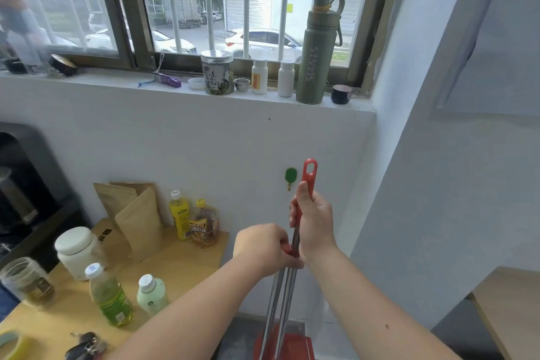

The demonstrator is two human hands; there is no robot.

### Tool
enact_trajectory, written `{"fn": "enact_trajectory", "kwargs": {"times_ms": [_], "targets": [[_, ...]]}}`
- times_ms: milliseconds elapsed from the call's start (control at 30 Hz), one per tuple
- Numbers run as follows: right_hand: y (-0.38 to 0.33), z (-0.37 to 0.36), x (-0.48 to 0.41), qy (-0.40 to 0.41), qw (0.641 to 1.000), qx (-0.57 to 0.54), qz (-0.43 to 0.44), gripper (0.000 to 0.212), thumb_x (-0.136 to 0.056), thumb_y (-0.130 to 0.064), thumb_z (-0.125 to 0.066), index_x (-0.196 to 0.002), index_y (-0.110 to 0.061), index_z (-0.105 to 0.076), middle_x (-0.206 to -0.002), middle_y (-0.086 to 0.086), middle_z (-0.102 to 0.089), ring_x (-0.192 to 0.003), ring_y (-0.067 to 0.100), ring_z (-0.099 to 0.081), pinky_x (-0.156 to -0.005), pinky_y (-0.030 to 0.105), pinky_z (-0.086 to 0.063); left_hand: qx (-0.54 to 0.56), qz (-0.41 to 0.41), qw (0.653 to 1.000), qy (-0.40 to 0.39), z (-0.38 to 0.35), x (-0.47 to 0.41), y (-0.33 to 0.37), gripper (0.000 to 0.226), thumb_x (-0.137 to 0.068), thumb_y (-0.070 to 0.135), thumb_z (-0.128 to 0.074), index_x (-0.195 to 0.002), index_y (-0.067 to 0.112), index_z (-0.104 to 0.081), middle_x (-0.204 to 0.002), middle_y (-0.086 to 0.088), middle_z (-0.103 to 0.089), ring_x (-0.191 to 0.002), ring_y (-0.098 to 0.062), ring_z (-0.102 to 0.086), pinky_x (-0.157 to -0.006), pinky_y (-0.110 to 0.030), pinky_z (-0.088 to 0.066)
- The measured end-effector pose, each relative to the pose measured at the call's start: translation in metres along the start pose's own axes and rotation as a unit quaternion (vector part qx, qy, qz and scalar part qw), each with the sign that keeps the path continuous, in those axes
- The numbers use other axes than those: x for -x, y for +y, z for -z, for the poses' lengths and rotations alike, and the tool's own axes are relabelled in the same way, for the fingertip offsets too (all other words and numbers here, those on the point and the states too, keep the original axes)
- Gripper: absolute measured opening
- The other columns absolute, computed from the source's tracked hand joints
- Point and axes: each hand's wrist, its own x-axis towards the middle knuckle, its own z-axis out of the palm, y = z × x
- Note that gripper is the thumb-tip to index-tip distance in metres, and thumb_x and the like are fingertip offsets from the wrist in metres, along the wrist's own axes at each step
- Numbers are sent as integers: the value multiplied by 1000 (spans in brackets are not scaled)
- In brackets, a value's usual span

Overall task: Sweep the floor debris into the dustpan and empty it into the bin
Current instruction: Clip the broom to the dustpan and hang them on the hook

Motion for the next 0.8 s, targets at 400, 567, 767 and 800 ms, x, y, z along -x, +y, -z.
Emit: {"fn": "enact_trajectory", "kwargs": {"times_ms": [400, 567, 767, 800], "targets": [[109, 17, -93, 19, 995, 80, -52, 51, -84, -61, -57, -74, -12, -50, -59, 2, -49, -47, 16, -41, -45, 27, -34, 19, -11, 996, -85, -82, -100, -45, 46, -66, 74, -69, -64, 31, -55, -68, 13, -60, -66, -9, -59, -57, -27, -43], [154, 23, -131, 25, 992, 109, -58, 44, -100, -45, -51, -72, -11, -48, -57, 4, -46, -44, 15, -40, -42, 25, -34, 46, -4, 994, -99, -118, -139, -61, 45, -62, 73, -69, -58, 30, -56, -66, 13, -66, -66, -7, -63, -53, -25, -40], [205, 36, -167, 37, 990, 122, -52, 44, -99, -50, -48, -77, -12, -49, -59, 4, -45, -47, 15, -39, -44, 26, -35, 56, 5, 990, -128, -158, -184, -79, 40, -60, 67, -71, -59, 29, -60, -70, 15, -72, -67, 0, -63, -53, -24, -41], [212, 38, -172, 42, 990, 123, -54, 45, -98, -52, -48, -77, -12, -49, -60, 4, -45, -48, 15, -39, -44, 26, -35, 58, 2, 990, -131, -163, -190, -80, 38, -60, 66, -72, -59, 30, -60, -71, 15, -72, -66, 1, -62, -52, -23, -40]]}}
